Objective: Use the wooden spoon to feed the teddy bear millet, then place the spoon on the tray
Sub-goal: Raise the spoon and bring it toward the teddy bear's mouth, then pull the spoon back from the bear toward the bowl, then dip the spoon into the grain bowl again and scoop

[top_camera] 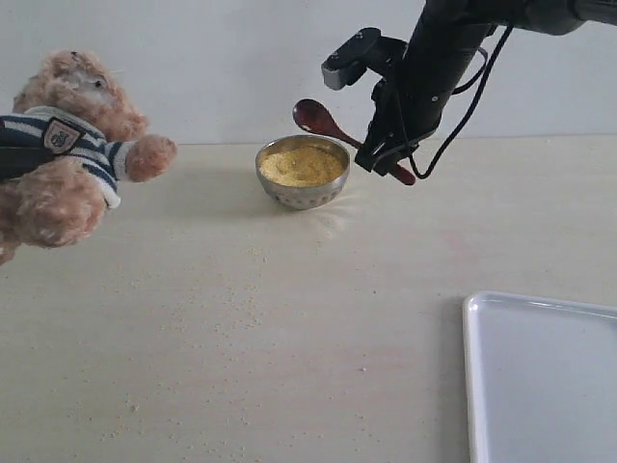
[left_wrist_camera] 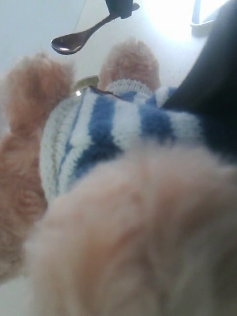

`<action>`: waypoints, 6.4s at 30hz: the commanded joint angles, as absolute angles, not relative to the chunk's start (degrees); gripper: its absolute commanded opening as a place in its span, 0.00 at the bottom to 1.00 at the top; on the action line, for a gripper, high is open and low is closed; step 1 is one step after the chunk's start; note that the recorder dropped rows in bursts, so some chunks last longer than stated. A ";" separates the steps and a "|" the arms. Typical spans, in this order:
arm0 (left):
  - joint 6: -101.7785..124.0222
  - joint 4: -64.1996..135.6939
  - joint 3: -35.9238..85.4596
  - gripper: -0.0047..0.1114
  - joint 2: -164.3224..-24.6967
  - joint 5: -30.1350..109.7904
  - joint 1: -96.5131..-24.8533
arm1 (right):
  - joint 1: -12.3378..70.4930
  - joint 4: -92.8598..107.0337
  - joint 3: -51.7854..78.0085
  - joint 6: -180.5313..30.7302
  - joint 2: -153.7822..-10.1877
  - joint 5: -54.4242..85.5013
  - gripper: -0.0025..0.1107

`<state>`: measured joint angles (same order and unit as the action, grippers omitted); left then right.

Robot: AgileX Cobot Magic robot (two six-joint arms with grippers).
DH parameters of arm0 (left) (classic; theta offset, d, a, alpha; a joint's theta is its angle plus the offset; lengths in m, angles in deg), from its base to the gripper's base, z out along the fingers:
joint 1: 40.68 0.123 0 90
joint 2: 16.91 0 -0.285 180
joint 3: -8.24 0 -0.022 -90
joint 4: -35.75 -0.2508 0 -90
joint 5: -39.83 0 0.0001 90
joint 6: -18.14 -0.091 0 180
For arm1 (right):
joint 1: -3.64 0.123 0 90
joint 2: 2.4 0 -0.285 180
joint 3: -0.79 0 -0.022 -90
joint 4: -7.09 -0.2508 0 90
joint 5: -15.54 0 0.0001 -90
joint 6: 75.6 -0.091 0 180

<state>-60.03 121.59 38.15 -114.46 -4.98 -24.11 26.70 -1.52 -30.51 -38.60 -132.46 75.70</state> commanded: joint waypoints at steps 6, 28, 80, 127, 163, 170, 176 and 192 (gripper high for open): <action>-62.52 122.72 38.24 0.08 -119.91 -9.11 -33.21 | 27.68 -7.86 -30.65 -41.29 -127.52 83.26 0.02; -60.94 126.99 38.24 0.08 -124.42 -19.06 -33.95 | 43.87 7.09 -34.93 -50.56 -126.25 74.49 0.02; -60.94 128.22 38.13 0.08 -124.42 -12.65 -33.74 | 45.56 37.32 -34.67 -51.13 -126.71 84.12 0.02; -62.54 126.31 38.13 0.08 -124.42 -10.45 -32.55 | 40.20 60.63 -34.81 -36.74 -145.80 67.32 0.02; -62.54 124.59 38.13 0.08 -124.42 -9.56 -32.55 | 38.40 48.28 -34.81 -44.27 -142.27 68.53 0.02; -62.54 124.59 38.13 0.08 -124.42 -9.30 -32.55 | 37.28 47.45 -34.70 -41.73 -142.27 67.61 0.02; -62.54 124.59 38.13 0.08 -124.42 -9.18 -32.55 | 37.28 44.93 -34.70 -40.24 -143.12 66.86 0.02; -62.54 124.59 38.13 0.08 -124.42 -9.18 -32.55 | 37.28 39.00 -34.70 -36.80 -143.47 67.97 0.02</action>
<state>-62.25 124.15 38.15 -124.39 -8.57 -32.64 37.40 39.46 -34.54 -36.23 -143.89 67.45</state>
